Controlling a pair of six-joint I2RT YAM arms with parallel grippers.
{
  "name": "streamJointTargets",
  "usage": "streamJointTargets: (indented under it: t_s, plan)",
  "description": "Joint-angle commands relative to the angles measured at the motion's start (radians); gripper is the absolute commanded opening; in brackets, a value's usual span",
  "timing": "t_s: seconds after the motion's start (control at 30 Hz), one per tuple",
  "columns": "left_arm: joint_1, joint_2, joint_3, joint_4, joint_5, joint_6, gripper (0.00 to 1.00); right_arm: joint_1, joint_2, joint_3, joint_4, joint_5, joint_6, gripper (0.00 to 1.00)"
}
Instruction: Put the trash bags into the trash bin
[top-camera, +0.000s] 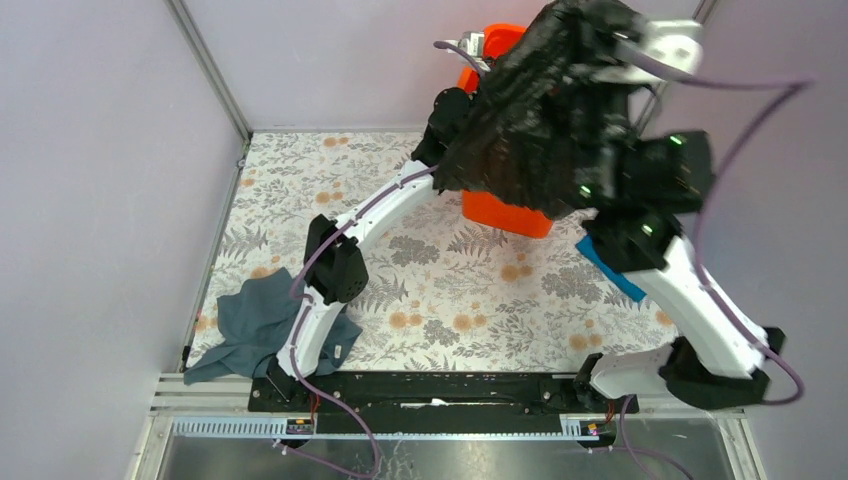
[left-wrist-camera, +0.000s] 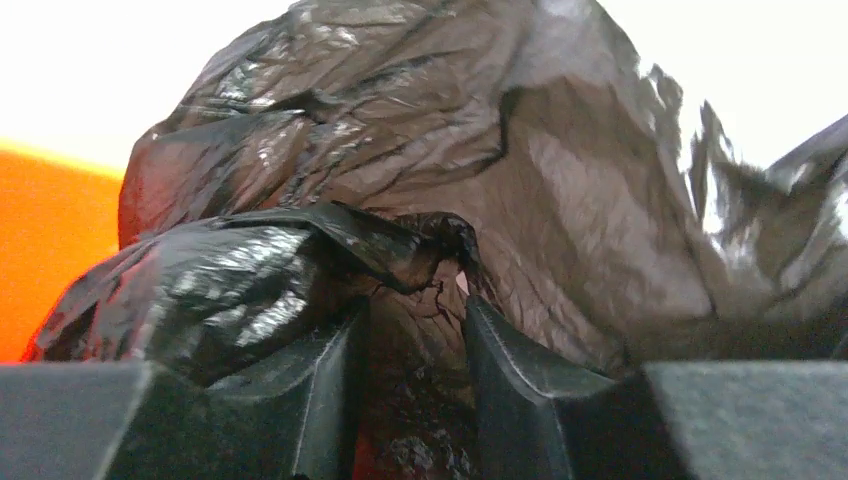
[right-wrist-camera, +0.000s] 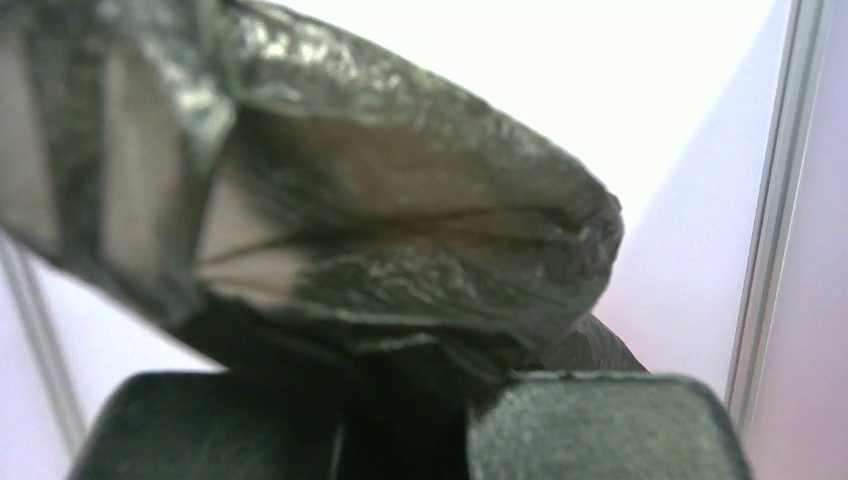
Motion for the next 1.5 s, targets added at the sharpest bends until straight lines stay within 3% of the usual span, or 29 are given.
streamJointTargets:
  t_s: [0.0, 0.17, 0.27, 0.37, 0.43, 0.6, 0.7, 0.9, 1.03, 1.2, 1.23, 1.37, 1.47]
  plan:
    - [0.056, -0.127, -0.068, -0.061, 0.009, -0.027, 0.5, -0.057, 0.189, 0.221, 0.003, 0.056, -0.147, 0.0]
    - [0.11, -0.243, -0.172, -0.1, 0.117, -0.017, 0.76, -0.216, 0.401, 0.531, -0.164, -0.012, -0.031, 0.0]
    - [0.139, -0.336, -0.283, -0.094, 0.174, -0.015, 0.85, -0.329, 0.478, 0.624, -0.232, -0.078, 0.076, 0.0]
    - [0.174, -0.421, -0.374, -0.128, 0.233, -0.014, 0.9, -0.449, 0.537, 0.679, -0.284, -0.15, 0.212, 0.0]
    - [0.206, -0.468, -0.398, -0.247, 0.239, -0.028, 0.92, -0.504, 0.567, 0.682, -0.292, -0.19, 0.282, 0.0]
    - [0.296, -0.613, -0.547, -0.318, 0.312, -0.038, 0.97, -0.586, 0.642, 0.646, -0.276, -0.3, 0.344, 0.0]
    - [0.327, -0.668, -0.617, -0.369, 0.282, 0.017, 0.95, -0.642, 0.688, 0.648, -0.318, -0.343, 0.453, 0.0]
    - [0.341, -0.561, -0.614, -0.342, 0.271, -0.029, 0.85, -0.731, 0.669, 0.555, -0.369, -0.518, 0.768, 0.0]
    - [0.327, -0.475, -0.58, -0.267, 0.192, -0.079, 0.82, -0.732, 0.53, 0.306, -0.167, -0.621, 0.861, 0.0]
    - [0.304, -0.376, -0.51, -0.244, 0.204, -0.11, 0.78, -0.732, 0.486, 0.28, -0.199, -0.677, 0.907, 0.0]
    - [0.298, -0.369, -0.514, -0.223, 0.211, -0.116, 0.73, -0.732, 0.478, 0.271, -0.202, -0.698, 0.911, 0.0]
    - [0.277, -0.374, -0.557, -0.155, 0.237, -0.13, 0.33, -0.732, 0.413, 0.184, -0.188, -0.703, 0.928, 0.0]
    - [0.269, -0.421, -0.623, -0.156, 0.201, -0.132, 0.1, -0.732, 0.344, 0.102, -0.14, -0.686, 0.936, 0.0]
